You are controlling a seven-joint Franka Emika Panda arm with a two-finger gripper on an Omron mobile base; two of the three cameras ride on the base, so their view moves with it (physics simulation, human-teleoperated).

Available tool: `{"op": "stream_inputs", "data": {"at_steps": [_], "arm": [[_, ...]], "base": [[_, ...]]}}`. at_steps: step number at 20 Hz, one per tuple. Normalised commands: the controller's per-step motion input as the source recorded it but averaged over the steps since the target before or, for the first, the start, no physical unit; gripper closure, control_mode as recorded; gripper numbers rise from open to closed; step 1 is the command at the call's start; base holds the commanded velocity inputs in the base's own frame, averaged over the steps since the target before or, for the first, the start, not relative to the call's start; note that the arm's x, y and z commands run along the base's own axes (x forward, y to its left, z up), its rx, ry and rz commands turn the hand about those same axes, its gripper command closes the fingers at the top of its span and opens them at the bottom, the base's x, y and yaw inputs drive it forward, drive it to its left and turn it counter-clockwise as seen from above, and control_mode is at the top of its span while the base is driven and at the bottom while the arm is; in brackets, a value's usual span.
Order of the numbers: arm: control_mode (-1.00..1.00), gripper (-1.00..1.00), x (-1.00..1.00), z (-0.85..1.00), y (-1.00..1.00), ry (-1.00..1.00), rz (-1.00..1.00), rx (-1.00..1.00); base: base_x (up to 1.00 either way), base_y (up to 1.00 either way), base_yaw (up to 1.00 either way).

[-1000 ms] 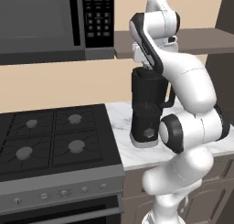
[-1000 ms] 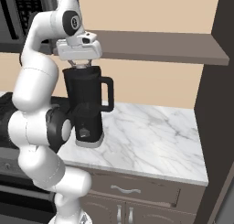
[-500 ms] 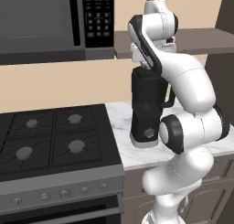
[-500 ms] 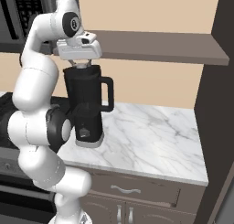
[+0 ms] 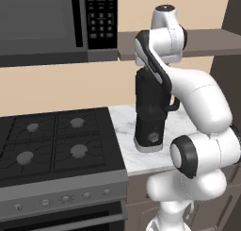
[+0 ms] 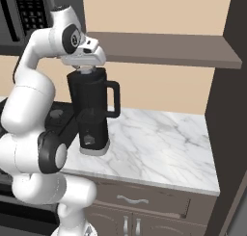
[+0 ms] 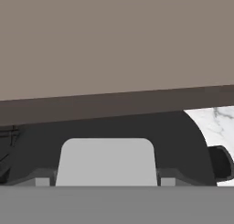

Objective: Close the lid blender by securely placing the lid on top.

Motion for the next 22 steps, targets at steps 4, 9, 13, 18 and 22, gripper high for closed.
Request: {"op": "stream_inputs", "data": {"at_steps": [4,9,13,18,22], "arm": [[-1.0,1.0,0.13,-0.14,0.0,-0.18,0.0,0.0],[-1.0,1.0,0.02,-0.16,0.0,-0.2,0.0,0.02],[-1.0,1.0,0.0,0.0,0.0,-0.13,0.02,0.06],[-1.0,1.0,0.07,0.0,0.0,-0.02,0.07,0.07],[-1.0,1.0,0.17,0.0,0.0,0.0,0.08,0.01]], "base": [[0.0,0.0,0.0],[0.0,0.0,0.0],[0.0,0.0,0.0],[0.0,0.0,0.0],[0.0,0.0,0.0]]}}
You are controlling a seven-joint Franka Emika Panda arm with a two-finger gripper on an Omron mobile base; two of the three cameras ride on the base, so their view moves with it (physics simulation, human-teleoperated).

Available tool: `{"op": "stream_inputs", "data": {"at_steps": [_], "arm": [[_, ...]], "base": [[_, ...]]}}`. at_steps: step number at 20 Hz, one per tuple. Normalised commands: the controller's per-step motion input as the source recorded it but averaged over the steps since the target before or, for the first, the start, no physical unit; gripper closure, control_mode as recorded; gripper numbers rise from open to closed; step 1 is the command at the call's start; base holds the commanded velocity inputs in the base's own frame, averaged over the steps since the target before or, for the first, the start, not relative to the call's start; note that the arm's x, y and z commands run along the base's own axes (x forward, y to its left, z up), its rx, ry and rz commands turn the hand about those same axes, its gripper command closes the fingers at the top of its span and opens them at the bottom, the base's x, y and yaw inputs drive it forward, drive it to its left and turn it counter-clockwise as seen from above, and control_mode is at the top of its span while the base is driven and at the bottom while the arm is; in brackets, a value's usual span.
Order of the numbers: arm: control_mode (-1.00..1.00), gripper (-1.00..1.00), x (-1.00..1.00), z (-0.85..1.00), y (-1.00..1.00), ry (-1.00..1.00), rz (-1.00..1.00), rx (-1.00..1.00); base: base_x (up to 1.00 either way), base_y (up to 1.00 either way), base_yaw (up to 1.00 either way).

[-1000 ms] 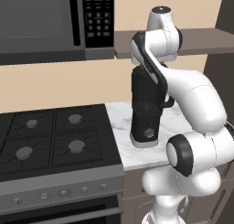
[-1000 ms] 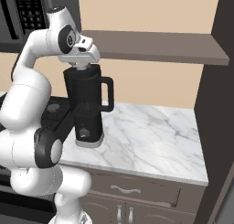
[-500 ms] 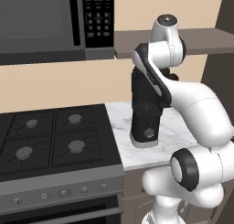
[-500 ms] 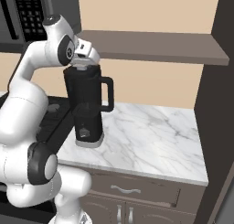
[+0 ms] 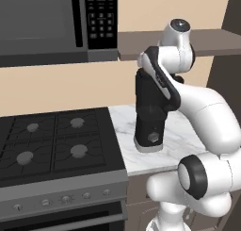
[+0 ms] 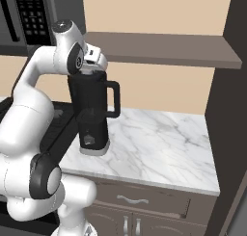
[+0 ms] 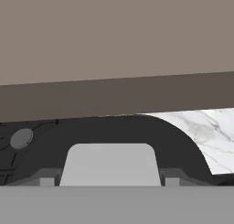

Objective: Close the lid blender by securely placing the lid on top.

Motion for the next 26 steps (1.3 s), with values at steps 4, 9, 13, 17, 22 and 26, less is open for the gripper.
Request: {"op": "stream_inputs", "data": {"at_steps": [4,9,13,17,22,26], "arm": [[-1.0,1.0,0.02,0.14,0.0,-0.01,0.02,0.0],[-1.0,1.0,0.0,0.03,0.0,-0.11,0.01,-0.03],[-1.0,1.0,0.0,0.0,0.0,-0.16,0.0,-0.03],[-1.0,1.0,0.14,-0.09,0.0,-0.04,0.0,-0.04],[-1.0,1.0,0.14,-0.15,0.1,0.01,0.0,-0.04],[-1.0,1.0,0.0,-0.27,0.24,0.11,0.0,-0.08]], "base": [[0.0,0.0,0.0],[0.0,0.0,0.0],[0.0,0.0,0.0],[0.0,0.0,0.0],[0.0,0.0,0.0],[0.0,0.0,0.0]]}}
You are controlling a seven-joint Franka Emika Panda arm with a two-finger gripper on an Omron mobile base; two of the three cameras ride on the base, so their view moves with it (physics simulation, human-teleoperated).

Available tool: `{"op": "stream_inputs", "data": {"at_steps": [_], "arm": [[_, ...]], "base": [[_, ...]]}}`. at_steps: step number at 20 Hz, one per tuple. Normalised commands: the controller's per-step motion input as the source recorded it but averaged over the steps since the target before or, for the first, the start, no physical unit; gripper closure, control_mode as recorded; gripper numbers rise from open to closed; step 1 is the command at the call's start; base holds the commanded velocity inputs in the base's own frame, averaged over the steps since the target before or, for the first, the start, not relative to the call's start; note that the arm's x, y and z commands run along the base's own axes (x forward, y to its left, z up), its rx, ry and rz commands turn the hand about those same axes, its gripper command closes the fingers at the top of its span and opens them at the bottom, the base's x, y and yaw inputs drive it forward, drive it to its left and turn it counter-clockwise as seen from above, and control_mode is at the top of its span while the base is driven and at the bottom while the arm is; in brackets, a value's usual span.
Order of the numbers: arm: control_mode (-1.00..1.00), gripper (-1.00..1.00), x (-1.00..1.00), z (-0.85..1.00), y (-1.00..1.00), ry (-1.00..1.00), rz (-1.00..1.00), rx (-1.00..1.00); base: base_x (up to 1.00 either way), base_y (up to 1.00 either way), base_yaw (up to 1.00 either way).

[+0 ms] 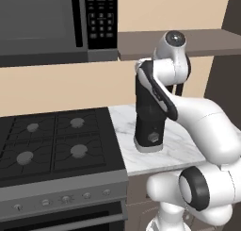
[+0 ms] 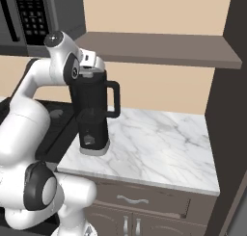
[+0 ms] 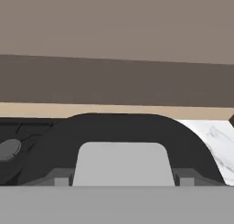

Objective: Close the lid blender by securely placing the lid on top.

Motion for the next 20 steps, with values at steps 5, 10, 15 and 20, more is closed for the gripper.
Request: {"op": "stream_inputs", "data": {"at_steps": [5,10,15,20], "arm": [[-1.0,-1.0,0.0,-0.21,0.15,0.06,0.0,-0.02],[-1.0,-1.0,-0.04,0.0,0.0,-0.02,0.0,0.0],[-1.0,-1.0,-0.28,0.02,0.0,-0.12,0.0,0.0],[-1.0,-1.0,-0.2,0.12,0.0,-0.07,0.0,0.0]], "base": [[0.0,0.0,0.0],[0.0,0.0,0.0],[0.0,0.0,0.0],[0.0,0.0,0.0]]}}
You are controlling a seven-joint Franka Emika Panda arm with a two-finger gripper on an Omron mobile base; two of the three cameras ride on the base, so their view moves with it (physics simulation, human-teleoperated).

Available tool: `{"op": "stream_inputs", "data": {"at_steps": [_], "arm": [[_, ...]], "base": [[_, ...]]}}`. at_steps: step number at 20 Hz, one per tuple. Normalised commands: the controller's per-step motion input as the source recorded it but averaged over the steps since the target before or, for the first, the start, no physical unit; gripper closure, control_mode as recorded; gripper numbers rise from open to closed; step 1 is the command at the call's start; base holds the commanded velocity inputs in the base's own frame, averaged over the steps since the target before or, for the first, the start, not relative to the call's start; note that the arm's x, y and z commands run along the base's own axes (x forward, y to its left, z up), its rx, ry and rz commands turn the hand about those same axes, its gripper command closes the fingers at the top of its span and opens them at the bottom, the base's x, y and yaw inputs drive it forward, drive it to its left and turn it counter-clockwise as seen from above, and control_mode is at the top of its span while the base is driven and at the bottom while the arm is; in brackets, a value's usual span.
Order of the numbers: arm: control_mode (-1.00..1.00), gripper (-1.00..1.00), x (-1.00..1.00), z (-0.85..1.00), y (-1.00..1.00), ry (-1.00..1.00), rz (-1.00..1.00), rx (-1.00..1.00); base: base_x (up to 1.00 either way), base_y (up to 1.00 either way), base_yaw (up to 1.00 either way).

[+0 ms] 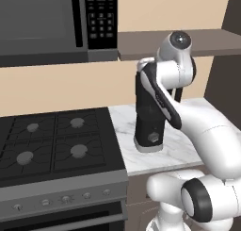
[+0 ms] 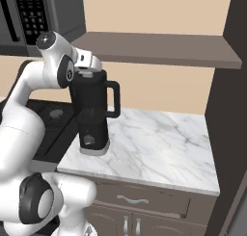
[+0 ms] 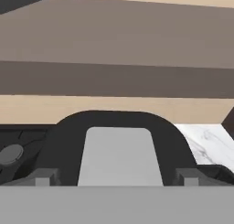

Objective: Close the lid blender by securely placing the lid on top.

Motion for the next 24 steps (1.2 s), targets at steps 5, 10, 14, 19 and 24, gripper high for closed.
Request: {"op": "stream_inputs", "data": {"at_steps": [5,10,14,19,24], "arm": [[-1.0,-1.0,-0.11,0.23,0.0,-0.01,0.0,0.0],[-1.0,-1.0,-0.32,0.35,0.0,0.0,0.0,0.0],[-1.0,-1.0,-0.71,0.16,0.0,0.02,0.0,0.0],[-1.0,-1.0,-0.92,0.04,0.01,0.09,0.0,0.0],[-1.0,-1.0,-0.86,0.14,0.0,0.12,0.0,0.0]], "base": [[0.0,0.0,0.0],[0.0,0.0,0.0],[0.0,0.0,0.0],[0.0,0.0,0.0],[0.0,0.0,0.0]]}}
